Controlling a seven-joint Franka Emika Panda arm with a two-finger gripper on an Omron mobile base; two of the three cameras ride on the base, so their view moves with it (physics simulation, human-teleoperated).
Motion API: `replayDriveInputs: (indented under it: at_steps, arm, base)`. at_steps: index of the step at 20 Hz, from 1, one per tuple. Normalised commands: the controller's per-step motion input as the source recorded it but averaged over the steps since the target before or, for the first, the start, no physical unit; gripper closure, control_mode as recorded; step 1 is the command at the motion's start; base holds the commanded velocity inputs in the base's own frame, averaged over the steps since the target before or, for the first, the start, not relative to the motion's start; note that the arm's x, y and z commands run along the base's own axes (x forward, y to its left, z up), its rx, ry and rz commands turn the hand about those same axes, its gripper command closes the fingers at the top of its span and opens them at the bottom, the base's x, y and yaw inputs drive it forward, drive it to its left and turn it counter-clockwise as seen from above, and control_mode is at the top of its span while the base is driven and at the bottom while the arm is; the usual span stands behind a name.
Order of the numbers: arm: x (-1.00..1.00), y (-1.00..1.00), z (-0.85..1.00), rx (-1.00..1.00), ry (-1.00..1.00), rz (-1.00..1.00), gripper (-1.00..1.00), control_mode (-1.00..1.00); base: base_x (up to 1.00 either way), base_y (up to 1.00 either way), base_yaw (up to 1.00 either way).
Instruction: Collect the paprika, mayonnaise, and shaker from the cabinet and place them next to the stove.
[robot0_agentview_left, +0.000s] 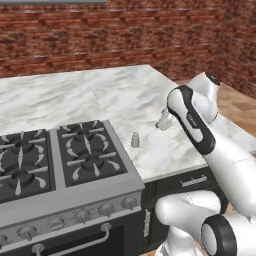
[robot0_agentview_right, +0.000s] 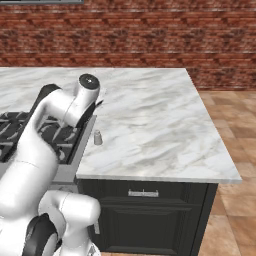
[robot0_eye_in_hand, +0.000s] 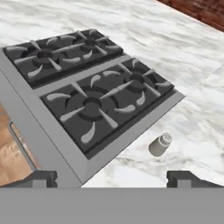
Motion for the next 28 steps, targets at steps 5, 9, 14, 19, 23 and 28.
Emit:
replayDriveInputs:
  at_steps: [5,9,14,19,23,28]
  arm:
    - [-0.73,-0.1,0.0,0.02,0.0,-0.5,-1.0,-1.0]
    - [-0.66,-0.44,0.0,0.02,0.01,-0.35,-1.0,-1.0]
    - [-0.52,-0.45,0.0,0.05,0.0,-0.2,-1.0,-1.0]
    - [-0.54,-0.39,-0.14,0.06,0.0,-0.19,-1.0,-1.0]
    - [-0.15,-0.05,-0.16,0.0,0.0,-0.03,-1.0,1.0]
    - [0.0,0.0,0.0,0.0,0.0,0.0,-1.0,1.0]
  base:
    - [0.0,0.0,0.0]
    - [0.0,0.0,0.0]
    - [0.0,0.0,0.0]
    - [0.0,0.0,0.0]
    - [-0.06,0.0,0.0]
    - [-0.83,-0.13,-0.17]
